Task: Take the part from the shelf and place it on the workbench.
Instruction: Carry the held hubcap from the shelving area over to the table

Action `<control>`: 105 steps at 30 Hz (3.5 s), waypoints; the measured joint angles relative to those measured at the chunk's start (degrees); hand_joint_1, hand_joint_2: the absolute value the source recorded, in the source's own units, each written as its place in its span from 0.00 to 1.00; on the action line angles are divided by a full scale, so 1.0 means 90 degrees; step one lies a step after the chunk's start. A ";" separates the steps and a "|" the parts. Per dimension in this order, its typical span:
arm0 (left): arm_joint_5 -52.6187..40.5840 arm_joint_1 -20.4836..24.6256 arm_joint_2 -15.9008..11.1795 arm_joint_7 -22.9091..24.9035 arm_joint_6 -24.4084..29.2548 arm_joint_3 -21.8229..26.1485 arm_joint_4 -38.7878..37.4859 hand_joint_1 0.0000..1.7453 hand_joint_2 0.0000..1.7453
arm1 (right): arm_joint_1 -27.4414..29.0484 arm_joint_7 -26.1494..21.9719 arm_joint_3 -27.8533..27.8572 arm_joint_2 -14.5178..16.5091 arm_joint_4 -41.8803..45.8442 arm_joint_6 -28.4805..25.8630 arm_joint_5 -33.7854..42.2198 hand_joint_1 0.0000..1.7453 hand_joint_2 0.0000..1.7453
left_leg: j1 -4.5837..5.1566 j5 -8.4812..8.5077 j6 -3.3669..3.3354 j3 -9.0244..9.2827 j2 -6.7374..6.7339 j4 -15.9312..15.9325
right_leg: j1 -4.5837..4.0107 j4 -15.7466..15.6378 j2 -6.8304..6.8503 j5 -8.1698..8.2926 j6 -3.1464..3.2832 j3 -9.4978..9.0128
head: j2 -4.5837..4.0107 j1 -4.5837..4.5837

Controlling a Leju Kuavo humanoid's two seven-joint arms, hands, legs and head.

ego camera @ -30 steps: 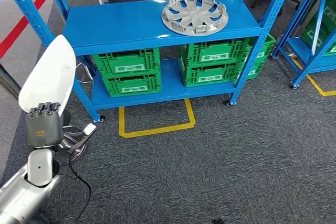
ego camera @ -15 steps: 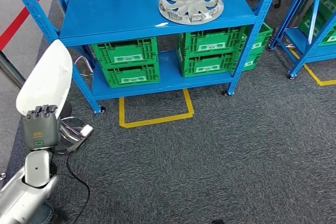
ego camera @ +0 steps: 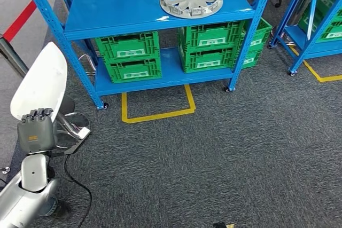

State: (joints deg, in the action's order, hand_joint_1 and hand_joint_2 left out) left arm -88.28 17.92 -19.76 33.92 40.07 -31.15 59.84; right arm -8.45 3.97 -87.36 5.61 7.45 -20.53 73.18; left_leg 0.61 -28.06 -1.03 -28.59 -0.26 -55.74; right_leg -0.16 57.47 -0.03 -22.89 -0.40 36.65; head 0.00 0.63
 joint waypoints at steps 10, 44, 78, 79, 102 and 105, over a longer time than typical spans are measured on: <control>0.0000 -0.0015 0.0052 0.0000 -0.0002 0.0009 -0.0002 0.76 1.00 | -0.0003 0.0001 0.0000 0.0004 0.0000 0.0000 0.0000 0.00 0.00 | -0.0034 0.0843 -0.0007 -0.0985 -0.0042 0.0004 | 0.0068 0.1093 -0.0001 -0.0725 -0.0206 -0.0460 | 0.0000 -0.0039; 0.0002 -0.0369 0.0411 -0.1529 0.0004 0.1196 -0.0019 0.76 1.00 | -0.0031 -0.0018 0.0000 0.0029 0.0000 -0.0045 -0.0296 0.00 0.00 | 0.0017 0.0938 0.0054 -0.0996 -0.0053 -0.0051 | -0.0009 -0.0219 -0.0017 -0.1042 -0.0040 -0.1301 | -0.0002 0.0007; 0.0012 -0.0747 0.1250 -0.3316 0.0009 0.4018 0.0075 0.76 1.00 | 0.0043 0.0085 0.0000 0.0171 0.0000 -0.0184 -0.0632 0.00 0.00 | -0.0003 -0.0338 0.0138 0.0018 0.0035 -0.0295 | 0.0030 -0.0078 -0.0003 -0.0486 0.0140 -0.0536 | -0.0002 0.0047; 0.0010 -0.0736 0.1253 -0.3314 0.0010 0.4038 0.0081 0.76 1.00 | 0.0040 0.0087 0.0000 0.0180 -0.0001 -0.0185 -0.0633 0.00 0.00 | -0.0019 -0.0436 0.0179 -0.0160 0.0036 -0.0648 | 0.0047 -0.0101 -0.0005 -0.0550 0.0161 -0.0649 | -0.0002 0.0066; 0.0002 -0.0682 0.1238 -0.2930 0.0003 0.4102 -0.0242 0.76 1.00 | 0.0079 0.0106 0.0000 0.0265 0.0003 -0.0221 -0.0589 0.00 0.00 | -0.0152 0.0370 0.0145 -0.0030 0.0060 0.0286 | 0.0281 0.0169 0.0011 -0.0855 -0.0379 -0.0414 | -0.0002 -0.0030; 0.0002 -0.0661 0.1209 -0.2926 0.0003 0.4096 -0.0274 0.76 1.00 | 0.0090 0.0045 0.0006 0.0268 0.0004 -0.0215 -0.0479 0.00 0.00 | -0.0167 0.0167 0.0275 -0.0072 0.0057 0.0074 | 0.0263 0.0033 0.0034 -0.0390 -0.0194 -0.0319 | -0.0002 -0.0019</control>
State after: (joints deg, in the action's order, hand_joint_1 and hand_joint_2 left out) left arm -88.26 11.97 -8.88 7.59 40.10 5.71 57.37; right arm -7.63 4.37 -87.31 8.02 7.49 -22.46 68.87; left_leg -0.89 -26.55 1.45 -29.24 0.25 -55.07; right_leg 2.20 57.77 0.28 -26.40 -2.14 33.78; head -0.02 0.46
